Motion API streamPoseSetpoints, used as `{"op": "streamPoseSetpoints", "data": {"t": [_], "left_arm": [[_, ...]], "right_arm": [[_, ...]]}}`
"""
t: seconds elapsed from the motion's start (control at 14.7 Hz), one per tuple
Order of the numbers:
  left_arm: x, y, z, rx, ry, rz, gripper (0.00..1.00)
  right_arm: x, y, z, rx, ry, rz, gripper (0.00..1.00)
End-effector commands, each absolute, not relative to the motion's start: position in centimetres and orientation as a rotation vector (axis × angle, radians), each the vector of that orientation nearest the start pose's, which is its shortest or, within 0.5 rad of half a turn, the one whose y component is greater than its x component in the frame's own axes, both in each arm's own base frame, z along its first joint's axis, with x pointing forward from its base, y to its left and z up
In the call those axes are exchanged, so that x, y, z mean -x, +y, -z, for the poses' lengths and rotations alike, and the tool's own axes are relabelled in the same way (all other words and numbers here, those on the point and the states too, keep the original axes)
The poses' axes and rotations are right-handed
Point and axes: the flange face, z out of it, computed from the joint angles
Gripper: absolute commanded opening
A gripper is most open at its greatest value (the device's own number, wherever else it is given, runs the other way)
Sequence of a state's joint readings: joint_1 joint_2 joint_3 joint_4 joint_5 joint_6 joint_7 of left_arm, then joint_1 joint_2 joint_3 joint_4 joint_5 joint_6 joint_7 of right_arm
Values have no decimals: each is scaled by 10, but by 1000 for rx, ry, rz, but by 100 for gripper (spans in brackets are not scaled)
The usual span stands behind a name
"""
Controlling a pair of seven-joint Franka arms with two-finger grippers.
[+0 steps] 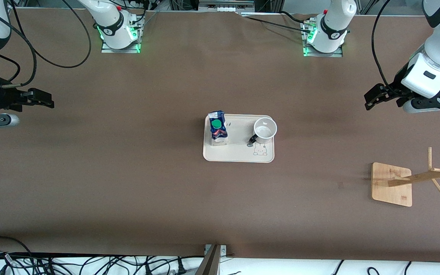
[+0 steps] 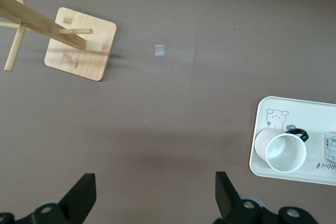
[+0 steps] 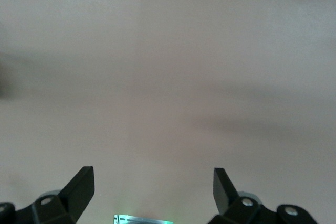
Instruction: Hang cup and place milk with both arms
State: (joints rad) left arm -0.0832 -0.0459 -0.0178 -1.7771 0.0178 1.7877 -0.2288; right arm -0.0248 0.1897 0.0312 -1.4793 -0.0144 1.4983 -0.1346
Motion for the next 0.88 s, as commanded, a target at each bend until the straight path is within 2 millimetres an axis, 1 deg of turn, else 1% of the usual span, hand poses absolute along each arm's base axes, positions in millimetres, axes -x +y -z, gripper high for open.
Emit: {"op": "streamPoseSetpoints", "data": {"t": [0.0,0.14,0.27,0.34,0.48,0.68,0.81], "left_arm": [[-552,-55,-577,3111,-185,86,100],[-552,-55,-577,3111,-185,89,100],[-552,-55,-577,3111,-185,89,100],[-552,-55,-577,3111,-185,89,100],[-552,-55,-577,3111,-183,89,100],[-552,-55,-577,3111,-185,89,100],[-552,-55,-577,3111,-183,89,100]], "right_arm": [[-608,21,-535,3054,-269,-263,100],[-620,31,-516,3001,-240,-241,100],[-630,55,-503,2998,-242,-203,100],[-634,72,-495,3004,-225,-195,100],[-638,98,-482,3013,-160,-197,100],[-634,143,-474,3023,-60,-202,100],[-628,182,-471,3010,25,-189,100]]}}
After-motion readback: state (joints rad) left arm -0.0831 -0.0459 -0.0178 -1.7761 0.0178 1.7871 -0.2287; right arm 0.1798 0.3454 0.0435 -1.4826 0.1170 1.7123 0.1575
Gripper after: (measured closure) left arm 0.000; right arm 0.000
